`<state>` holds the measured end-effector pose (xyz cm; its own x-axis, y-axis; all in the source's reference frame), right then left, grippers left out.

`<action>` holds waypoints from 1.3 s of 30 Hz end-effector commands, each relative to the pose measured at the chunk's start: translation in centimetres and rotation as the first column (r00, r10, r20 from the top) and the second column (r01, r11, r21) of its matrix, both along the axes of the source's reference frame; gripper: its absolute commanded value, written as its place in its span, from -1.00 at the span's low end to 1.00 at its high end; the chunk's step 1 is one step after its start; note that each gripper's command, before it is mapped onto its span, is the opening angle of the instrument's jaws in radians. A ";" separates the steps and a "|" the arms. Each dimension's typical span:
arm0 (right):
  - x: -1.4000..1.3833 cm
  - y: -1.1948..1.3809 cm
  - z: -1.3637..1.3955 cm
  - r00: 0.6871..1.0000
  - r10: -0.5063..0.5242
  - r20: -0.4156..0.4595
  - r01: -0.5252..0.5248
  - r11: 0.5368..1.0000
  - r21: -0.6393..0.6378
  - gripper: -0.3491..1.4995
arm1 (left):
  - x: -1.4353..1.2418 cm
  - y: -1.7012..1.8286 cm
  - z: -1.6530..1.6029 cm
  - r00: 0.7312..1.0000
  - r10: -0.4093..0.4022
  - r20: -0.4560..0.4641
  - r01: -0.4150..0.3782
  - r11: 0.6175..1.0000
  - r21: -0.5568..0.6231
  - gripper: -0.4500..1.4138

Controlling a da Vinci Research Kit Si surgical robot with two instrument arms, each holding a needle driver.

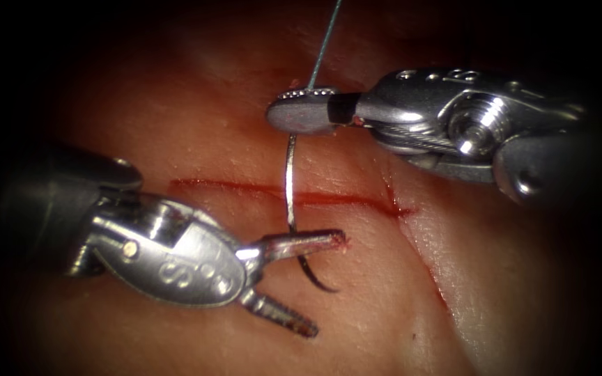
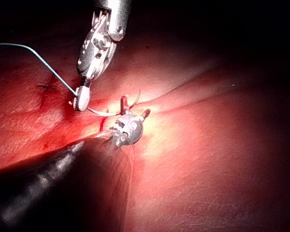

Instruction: Wound Closure

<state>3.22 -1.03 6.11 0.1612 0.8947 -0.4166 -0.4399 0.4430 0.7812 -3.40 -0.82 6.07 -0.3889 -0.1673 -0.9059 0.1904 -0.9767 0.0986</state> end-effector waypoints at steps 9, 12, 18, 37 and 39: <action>0.07 -0.02 0.03 1.000 0.000 -0.002 0.000 1.000 -0.001 -1.00 | 0.18 0.07 0.13 0.995 -0.092 -0.041 0.093 0.996 0.018 -1.00; 0.07 -0.03 0.03 0.999 0.017 -0.032 -0.017 1.000 -0.011 -0.95 | 0.23 0.08 0.13 0.993 -0.108 -0.042 0.109 0.994 0.018 -1.00; 0.06 0.03 0.07 0.993 0.051 -0.106 -0.061 0.994 -0.086 0.69 | 0.23 0.08 0.12 0.992 -0.121 -0.028 0.121 0.992 0.026 -1.00; -0.02 -0.26 0.41 0.934 0.033 -0.357 -0.049 0.998 -0.037 0.60 | 0.38 0.16 0.05 0.940 -0.016 0.341 -0.013 0.996 0.084 -1.00; -0.02 -0.29 0.46 0.930 0.046 -0.365 -0.049 0.999 -0.001 0.58 | 0.38 0.14 0.03 0.916 0.015 0.402 -0.051 0.995 0.080 -1.00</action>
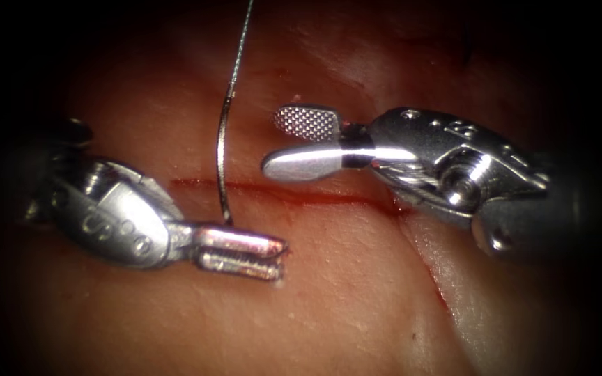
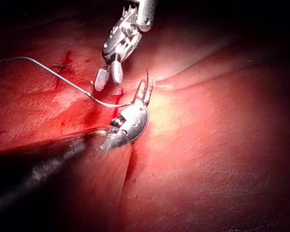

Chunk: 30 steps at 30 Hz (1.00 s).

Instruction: Wound Closure

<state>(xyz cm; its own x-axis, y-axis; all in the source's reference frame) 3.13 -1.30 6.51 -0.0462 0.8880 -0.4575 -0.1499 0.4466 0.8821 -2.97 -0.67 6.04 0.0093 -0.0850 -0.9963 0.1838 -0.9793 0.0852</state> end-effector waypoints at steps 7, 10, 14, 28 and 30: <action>0.09 -0.04 0.04 0.993 0.052 -0.105 -0.037 0.990 0.138 0.49 | -0.10 -0.08 0.05 0.989 0.096 0.111 -0.095 0.995 -0.015 -1.00; 0.12 -0.06 0.03 0.985 0.082 -0.151 -0.053 0.981 0.188 0.43 | -0.10 -0.08 0.04 0.987 0.100 0.124 -0.097 0.995 -0.033 -1.00; 0.15 -0.09 0.02 0.978 0.099 -0.182 -0.059 0.976 0.211 0.40 | -0.10 -0.08 0.04 0.987 0.100 0.125 -0.096 0.995 -0.039 -1.00; 0.37 -0.19 0.10 0.978 0.102 -0.182 -0.062 0.976 0.209 0.23 | -0.12 -0.10 -0.02 0.986 0.098 0.133 -0.092 0.995 -0.048 -1.00; 0.39 -0.20 0.10 0.977 0.103 -0.185 -0.063 0.976 0.209 0.16 | -0.12 -0.10 -0.02 0.986 0.097 0.133 -0.092 0.995 -0.048 -1.00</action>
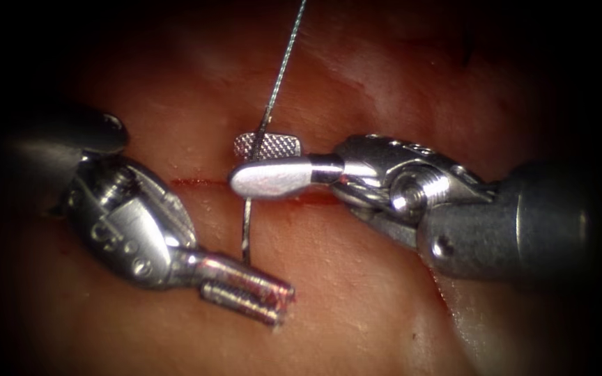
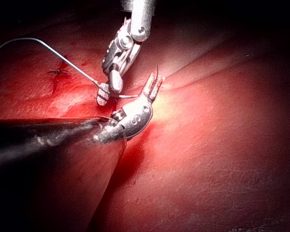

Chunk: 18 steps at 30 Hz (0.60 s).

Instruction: Wound Closure

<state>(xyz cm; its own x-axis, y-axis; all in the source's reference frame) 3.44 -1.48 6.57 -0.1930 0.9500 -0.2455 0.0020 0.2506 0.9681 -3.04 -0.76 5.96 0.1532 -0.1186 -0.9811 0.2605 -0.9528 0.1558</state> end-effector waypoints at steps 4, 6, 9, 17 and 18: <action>0.11 -0.04 0.04 1.000 0.002 -0.008 -0.002 1.000 0.003 0.09 | -0.06 -0.01 0.06 1.000 -0.001 0.001 0.001 1.000 0.000 -1.00; 0.13 -0.05 0.03 1.000 0.006 -0.016 -0.006 1.000 0.007 0.07 | -0.06 -0.01 0.06 1.000 -0.004 -0.001 0.004 1.000 0.000 -1.00; 0.18 -0.06 0.02 1.000 0.009 -0.019 -0.008 1.000 0.012 0.07 | -0.06 -0.01 0.06 1.000 -0.004 -0.001 0.004 1.000 0.000 -1.00; 0.20 -0.06 0.04 1.000 0.009 -0.019 -0.009 1.000 0.010 -0.44 | -0.07 -0.02 0.04 1.000 -0.007 -0.003 0.007 1.000 0.000 -1.00; 0.20 -0.06 0.04 1.000 0.008 -0.019 -0.008 1.000 0.010 -0.59 | -0.07 -0.02 0.04 1.000 -0.007 -0.003 0.007 1.000 0.000 -1.00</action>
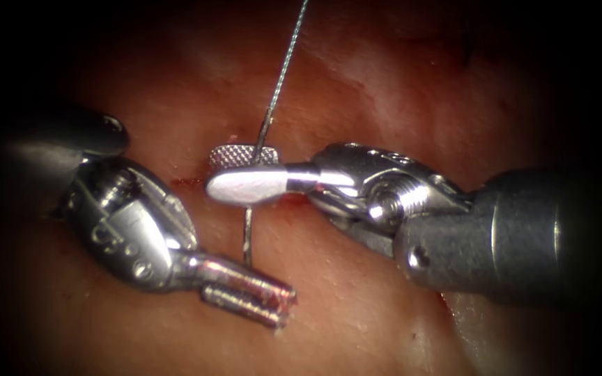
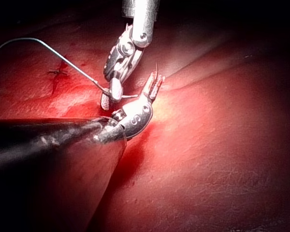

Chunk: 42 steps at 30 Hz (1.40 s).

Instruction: Wound Closure

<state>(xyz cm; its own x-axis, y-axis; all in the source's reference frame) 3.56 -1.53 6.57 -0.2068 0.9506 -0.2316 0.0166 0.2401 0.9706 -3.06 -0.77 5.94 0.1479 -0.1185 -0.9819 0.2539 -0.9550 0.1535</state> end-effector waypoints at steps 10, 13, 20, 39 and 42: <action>0.04 -0.04 0.05 0.999 -0.031 -0.025 0.031 1.000 -0.006 -1.00 | -0.04 0.00 0.04 1.000 0.001 0.004 -0.001 1.000 -0.005 -1.00; 0.02 -0.04 0.07 0.998 -0.049 -0.037 0.049 0.999 0.000 -1.00 | -0.04 0.07 0.03 0.998 -0.034 -0.061 0.042 0.991 0.128 -0.42; -0.13 0.02 0.15 1.000 -0.015 -0.007 0.015 0.998 -0.057 -1.00 | 0.07 0.18 -0.06 0.993 -0.051 -0.107 0.075 0.969 0.233 0.41; -0.44 0.16 0.18 0.985 0.083 0.148 -0.029 0.942 -0.335 -1.00 | 0.43 0.17 0.00 0.870 -0.084 -0.486 0.311 0.858 0.408 -0.32; -0.44 0.25 0.23 0.975 0.138 0.174 -0.043 0.887 -0.460 -1.00 | 0.46 0.18 0.15 0.808 -0.110 -0.578 0.387 0.839 0.381 -0.39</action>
<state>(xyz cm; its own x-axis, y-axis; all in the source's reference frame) 3.07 -1.26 6.71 -0.1924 0.6982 -0.6896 -0.2106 0.6570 0.7239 -2.54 -0.57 6.05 -0.3691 0.4094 -0.8344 -0.1071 -0.9105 -0.3993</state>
